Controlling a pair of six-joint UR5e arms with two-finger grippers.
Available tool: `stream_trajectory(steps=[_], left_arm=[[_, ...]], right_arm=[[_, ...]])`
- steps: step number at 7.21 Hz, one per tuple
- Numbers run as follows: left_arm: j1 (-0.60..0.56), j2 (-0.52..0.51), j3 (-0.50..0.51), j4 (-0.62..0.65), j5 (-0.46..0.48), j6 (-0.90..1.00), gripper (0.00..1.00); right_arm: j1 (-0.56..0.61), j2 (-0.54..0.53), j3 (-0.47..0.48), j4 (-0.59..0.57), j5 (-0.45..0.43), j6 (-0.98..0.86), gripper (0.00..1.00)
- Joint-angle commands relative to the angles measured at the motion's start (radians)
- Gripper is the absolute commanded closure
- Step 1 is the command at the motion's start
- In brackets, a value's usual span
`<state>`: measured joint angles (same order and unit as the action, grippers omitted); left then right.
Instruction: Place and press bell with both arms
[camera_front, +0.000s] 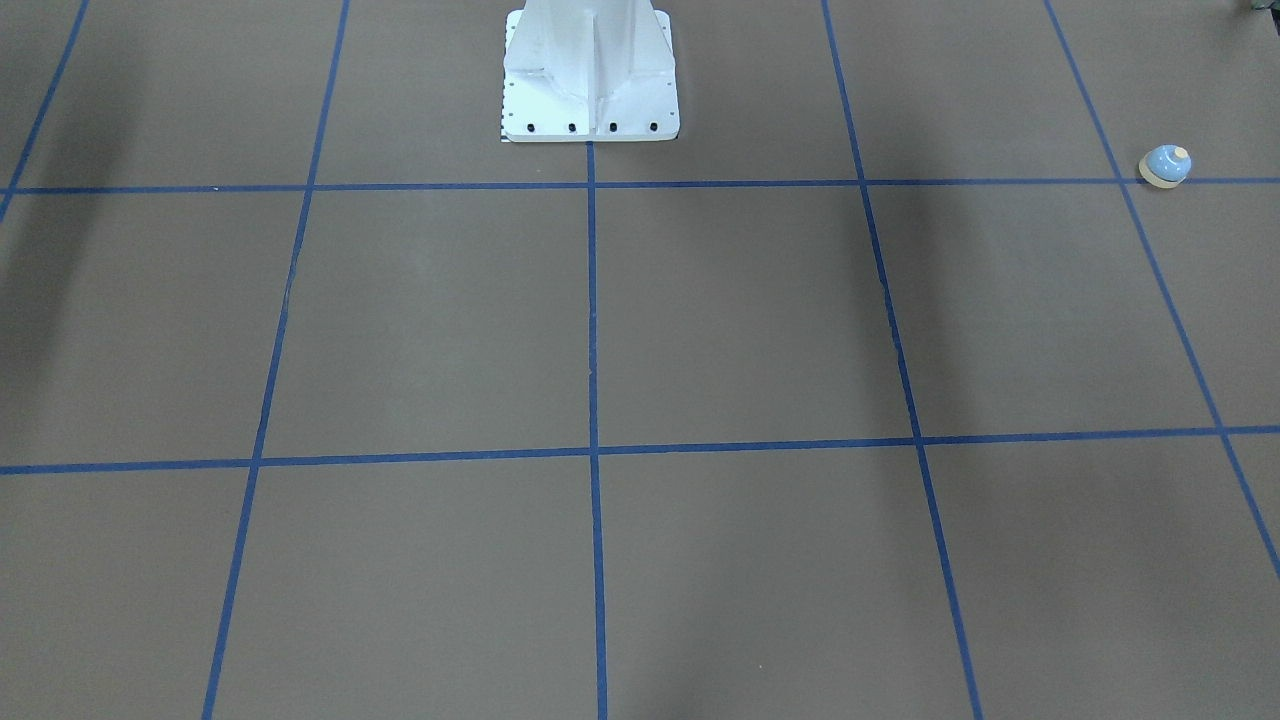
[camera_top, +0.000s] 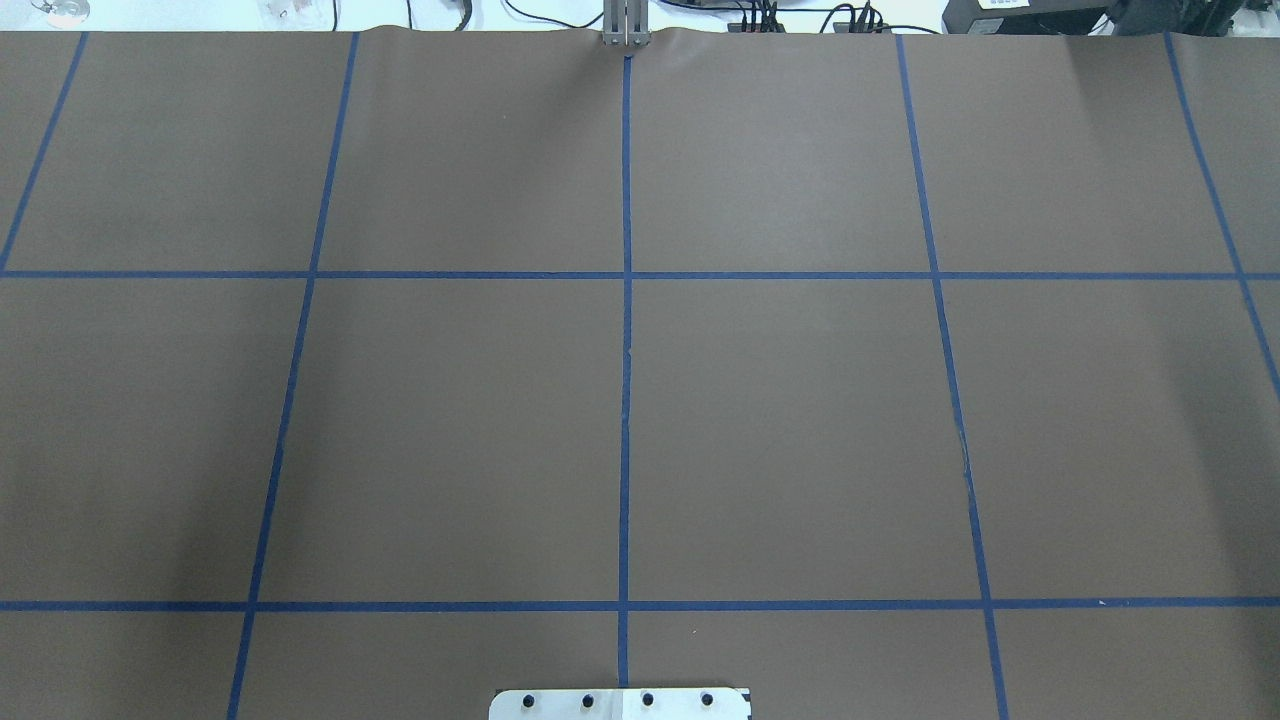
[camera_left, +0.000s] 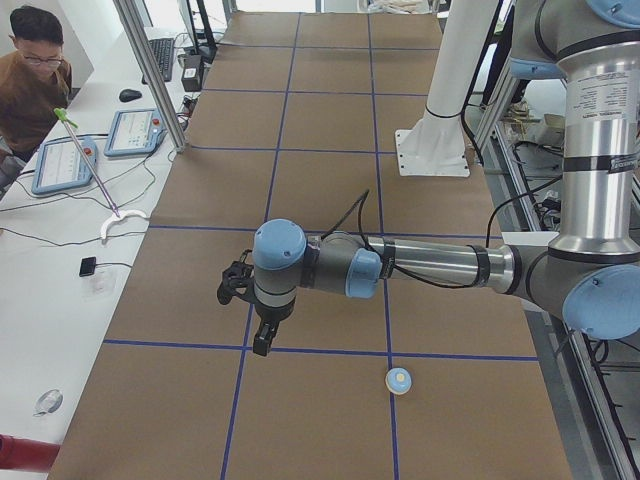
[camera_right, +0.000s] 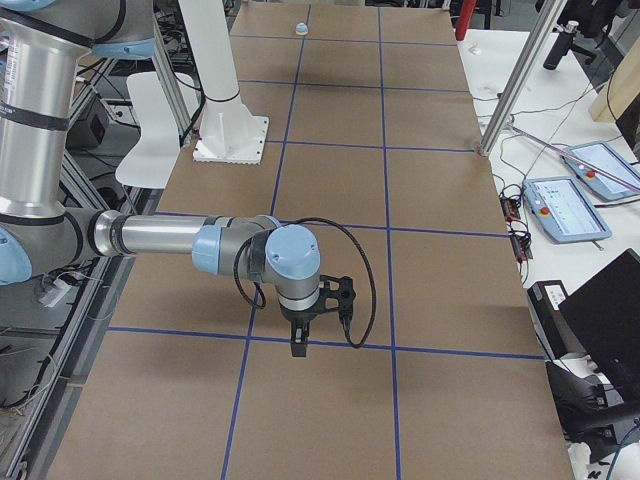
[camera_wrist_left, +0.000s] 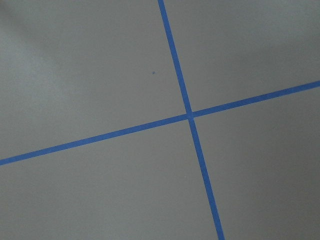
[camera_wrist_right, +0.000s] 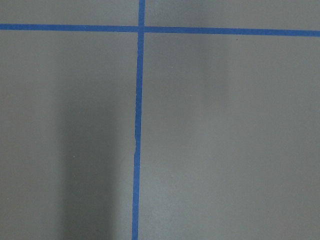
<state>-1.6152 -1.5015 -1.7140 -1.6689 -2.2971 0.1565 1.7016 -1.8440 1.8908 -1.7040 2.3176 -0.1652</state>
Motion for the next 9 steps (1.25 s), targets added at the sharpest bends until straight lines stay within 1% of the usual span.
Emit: stream_trajectory(steps=[1, 3, 4, 5, 6, 7, 8, 9], left_arm=[[0.000, 0.000, 0.001, 0.000, 0.001, 0.000, 0.00], [0.000, 0.000, -0.004, 0.003, 0.002, -0.003, 0.00], [0.000, -0.009, -0.013, 0.030, 0.013, -0.005, 0.00], [0.003, -0.012, -0.077, 0.117, 0.106, -0.005, 0.00], [0.009, -0.017, -0.184, 0.261, 0.172, -0.008, 0.00], [0.012, -0.016, -0.266, 0.340, 0.209, -0.047, 0.00], [0.040, -0.014, -0.304, 0.378, 0.234, -0.122, 0.00], [0.056, -0.014, -0.309, 0.379, 0.249, -0.191, 0.00]], right_arm=[[-0.005, 0.000, -0.002, 0.000, -0.004, 0.001, 0.00], [-0.005, 0.000, -0.001, 0.000, -0.003, 0.001, 0.00], [-0.005, 0.002, -0.001, 0.000, -0.003, 0.001, 0.00], [-0.005, 0.000, -0.002, 0.000, -0.004, 0.001, 0.00], [-0.005, 0.000, -0.002, -0.002, -0.004, 0.001, 0.00], [-0.007, 0.002, -0.004, -0.002, -0.003, 0.000, 0.00], [-0.007, 0.002, -0.001, 0.000, -0.003, -0.001, 0.00], [-0.010, 0.003, 0.004, 0.000, -0.003, -0.001, 0.00]])
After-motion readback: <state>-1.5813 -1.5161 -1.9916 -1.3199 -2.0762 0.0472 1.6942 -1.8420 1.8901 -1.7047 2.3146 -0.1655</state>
